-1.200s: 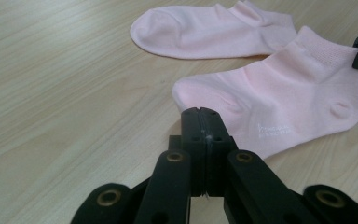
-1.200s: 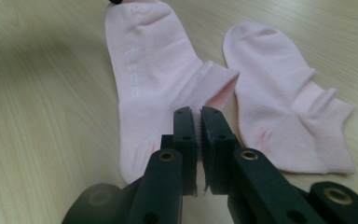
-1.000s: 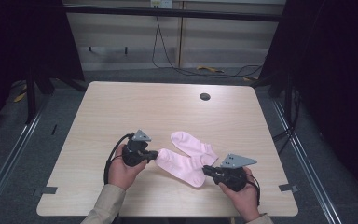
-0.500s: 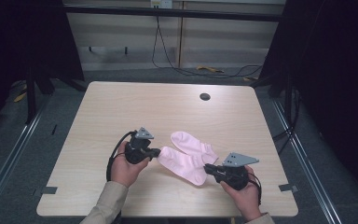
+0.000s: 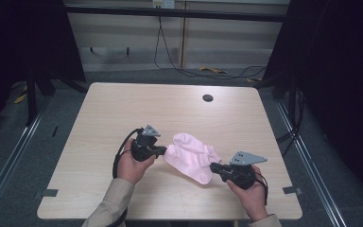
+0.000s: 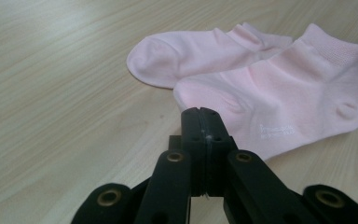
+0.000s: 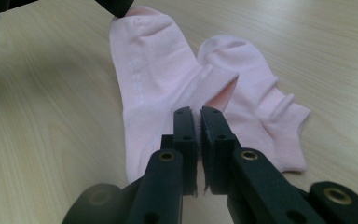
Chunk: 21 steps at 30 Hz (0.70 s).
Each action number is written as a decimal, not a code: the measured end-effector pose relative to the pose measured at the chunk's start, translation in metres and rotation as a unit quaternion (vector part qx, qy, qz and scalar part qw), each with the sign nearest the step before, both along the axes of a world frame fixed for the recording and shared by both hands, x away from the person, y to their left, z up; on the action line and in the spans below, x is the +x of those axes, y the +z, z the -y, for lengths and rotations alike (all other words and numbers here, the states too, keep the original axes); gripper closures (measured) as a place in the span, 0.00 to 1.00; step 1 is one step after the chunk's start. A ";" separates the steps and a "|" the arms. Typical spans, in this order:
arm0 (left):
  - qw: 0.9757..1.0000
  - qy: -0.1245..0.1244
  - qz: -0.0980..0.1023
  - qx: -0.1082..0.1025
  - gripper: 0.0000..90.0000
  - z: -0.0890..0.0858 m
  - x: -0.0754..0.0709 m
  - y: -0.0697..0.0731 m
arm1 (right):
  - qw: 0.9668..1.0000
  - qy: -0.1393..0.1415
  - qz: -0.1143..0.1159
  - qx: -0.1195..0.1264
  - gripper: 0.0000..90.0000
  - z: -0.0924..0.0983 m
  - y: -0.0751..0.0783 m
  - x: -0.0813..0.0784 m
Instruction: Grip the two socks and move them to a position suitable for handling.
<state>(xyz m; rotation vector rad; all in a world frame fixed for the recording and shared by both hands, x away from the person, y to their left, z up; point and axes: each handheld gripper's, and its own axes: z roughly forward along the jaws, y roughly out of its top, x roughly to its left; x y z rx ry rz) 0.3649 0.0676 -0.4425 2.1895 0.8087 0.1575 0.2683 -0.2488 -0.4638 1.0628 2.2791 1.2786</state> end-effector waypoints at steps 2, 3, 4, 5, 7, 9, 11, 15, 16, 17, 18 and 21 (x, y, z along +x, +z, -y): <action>1.000 0.003 0.002 -0.009 1.00 0.002 0.003 0.001 | 1.000 -0.003 0.000 0.003 0.95 0.003 0.001 0.002; 1.000 0.003 0.002 -0.009 1.00 0.002 0.003 0.001 | 1.000 -0.003 0.000 0.003 0.95 0.003 0.001 0.002; 1.000 -0.001 0.007 -0.007 1.00 0.004 0.006 0.004 | 1.000 -0.012 0.001 0.009 0.95 0.007 0.003 0.004; 1.000 -0.003 0.007 -0.006 1.00 0.006 0.008 0.005 | 1.000 -0.013 0.001 0.011 0.95 0.009 0.003 0.004; 1.000 -0.003 0.011 -0.005 1.00 0.010 0.012 0.006 | 1.000 -0.019 0.004 0.013 0.95 0.013 0.005 0.007; 1.000 -0.002 0.011 -0.006 1.00 0.013 0.018 0.006 | 1.000 -0.027 0.004 0.016 0.95 0.017 0.006 0.010; 1.000 -0.002 0.011 -0.005 1.00 0.015 0.021 0.006 | 0.999 -0.029 0.004 0.019 0.95 0.019 0.005 0.011; 1.000 0.000 0.007 -0.004 1.00 0.025 0.032 0.002 | 0.999 -0.044 -0.010 0.029 0.95 0.026 -0.001 0.022; 1.000 -0.003 0.005 -0.001 1.00 0.026 0.034 0.002 | 0.999 -0.045 -0.013 0.027 0.95 0.027 -0.002 0.023; 1.000 -0.001 0.006 0.000 1.00 0.028 0.036 0.001 | 0.998 -0.047 -0.015 0.028 0.95 0.027 -0.002 0.025; 1.000 0.000 0.006 0.002 1.00 0.028 0.038 0.001 | 0.998 -0.049 -0.018 0.030 0.95 0.028 -0.003 0.026; 1.000 0.004 0.005 -0.001 1.00 0.029 0.042 0.000 | 0.998 -0.049 -0.016 0.025 0.95 0.028 -0.004 0.028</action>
